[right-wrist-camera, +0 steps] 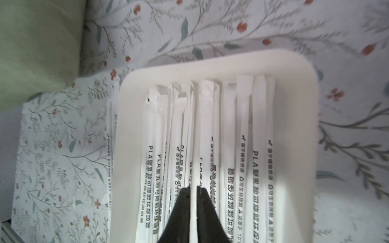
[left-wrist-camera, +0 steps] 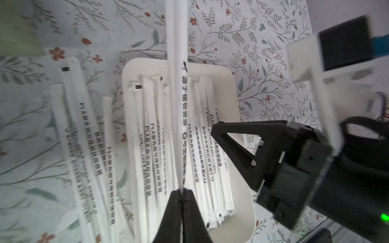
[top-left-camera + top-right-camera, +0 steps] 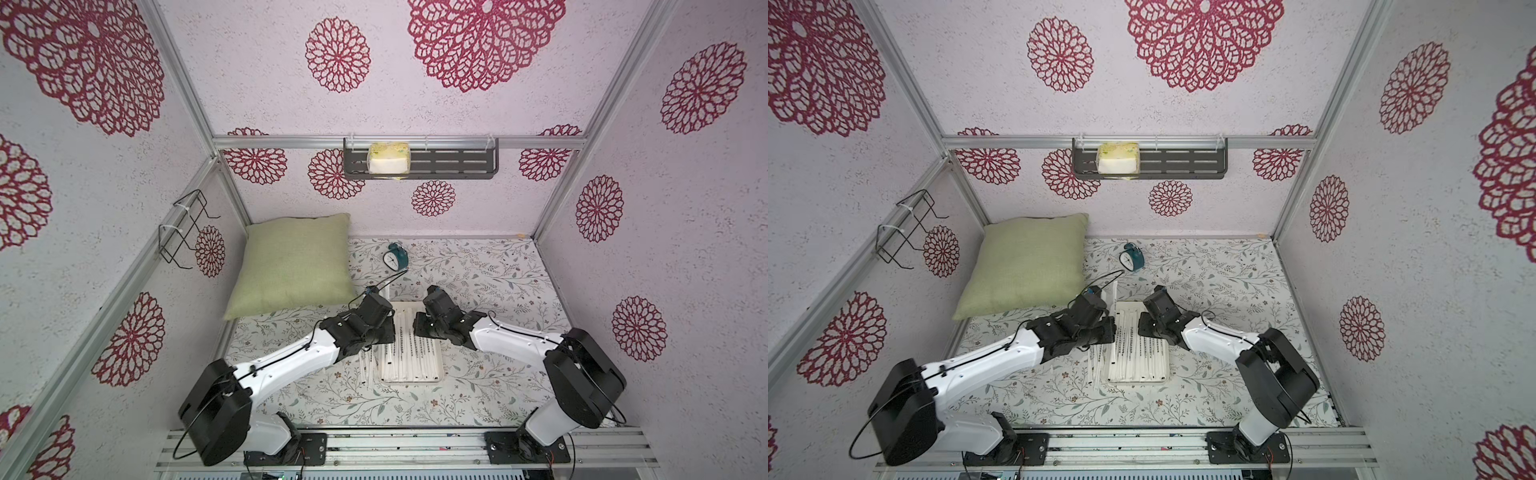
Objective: Put the straws into the storage box
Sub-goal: Place the straw in the storage box.
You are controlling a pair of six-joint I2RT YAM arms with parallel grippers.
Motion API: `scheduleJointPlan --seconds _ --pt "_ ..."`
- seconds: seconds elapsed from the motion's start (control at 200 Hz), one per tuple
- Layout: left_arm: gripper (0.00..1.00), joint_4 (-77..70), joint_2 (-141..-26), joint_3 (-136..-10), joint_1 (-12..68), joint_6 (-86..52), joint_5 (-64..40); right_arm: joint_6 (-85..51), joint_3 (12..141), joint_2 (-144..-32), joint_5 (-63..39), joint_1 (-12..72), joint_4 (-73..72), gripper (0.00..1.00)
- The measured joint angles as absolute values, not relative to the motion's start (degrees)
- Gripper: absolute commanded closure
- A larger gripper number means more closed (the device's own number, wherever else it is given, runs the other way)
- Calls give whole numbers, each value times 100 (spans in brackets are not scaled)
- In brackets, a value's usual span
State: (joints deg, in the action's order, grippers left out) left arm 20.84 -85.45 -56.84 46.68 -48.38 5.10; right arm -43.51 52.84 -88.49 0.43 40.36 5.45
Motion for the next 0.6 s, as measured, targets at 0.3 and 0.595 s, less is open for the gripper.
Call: scheduleJointPlan --seconds 0.3,0.595 --pt "94 1704 -10348 -6582 4987 -5242 419 -4353 4875 -7850 130 3089 478 84" --pt "93 1885 -10696 -6692 5074 -5586 416 -4418 4506 -7852 -47 3107 449 84"
